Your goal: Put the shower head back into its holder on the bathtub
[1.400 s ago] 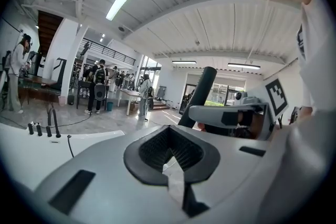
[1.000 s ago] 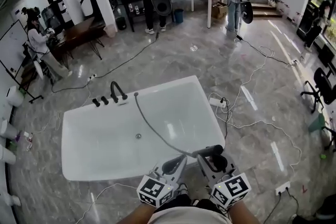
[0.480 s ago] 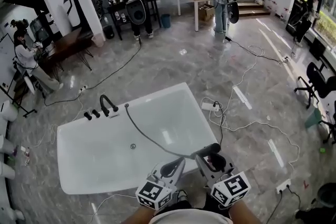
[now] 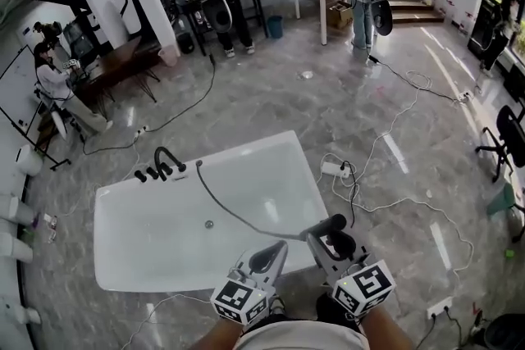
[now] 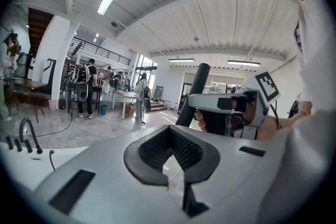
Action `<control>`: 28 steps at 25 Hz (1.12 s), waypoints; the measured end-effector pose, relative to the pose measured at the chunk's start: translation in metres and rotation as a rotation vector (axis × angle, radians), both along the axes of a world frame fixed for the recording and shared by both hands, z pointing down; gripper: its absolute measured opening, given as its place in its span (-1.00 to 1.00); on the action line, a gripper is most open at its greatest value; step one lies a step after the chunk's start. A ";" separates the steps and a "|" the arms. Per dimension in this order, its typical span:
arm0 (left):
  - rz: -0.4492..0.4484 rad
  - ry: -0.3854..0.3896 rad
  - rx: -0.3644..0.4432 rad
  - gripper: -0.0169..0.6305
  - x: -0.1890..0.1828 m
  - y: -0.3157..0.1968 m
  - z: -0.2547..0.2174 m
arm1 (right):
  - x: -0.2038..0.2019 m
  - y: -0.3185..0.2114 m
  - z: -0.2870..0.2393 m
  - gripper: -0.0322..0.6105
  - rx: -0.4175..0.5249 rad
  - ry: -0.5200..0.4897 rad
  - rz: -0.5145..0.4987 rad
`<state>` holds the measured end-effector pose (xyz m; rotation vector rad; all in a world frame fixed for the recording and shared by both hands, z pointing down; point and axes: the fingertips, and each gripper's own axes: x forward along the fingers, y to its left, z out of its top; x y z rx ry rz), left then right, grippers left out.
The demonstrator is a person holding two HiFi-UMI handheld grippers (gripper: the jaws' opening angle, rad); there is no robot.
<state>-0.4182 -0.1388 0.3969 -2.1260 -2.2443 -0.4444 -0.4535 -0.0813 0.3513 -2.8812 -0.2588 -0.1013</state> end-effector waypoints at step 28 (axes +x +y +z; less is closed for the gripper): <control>-0.137 0.075 0.043 -0.93 0.009 0.129 0.012 | 0.001 0.146 -0.022 -0.47 -0.069 0.005 -0.070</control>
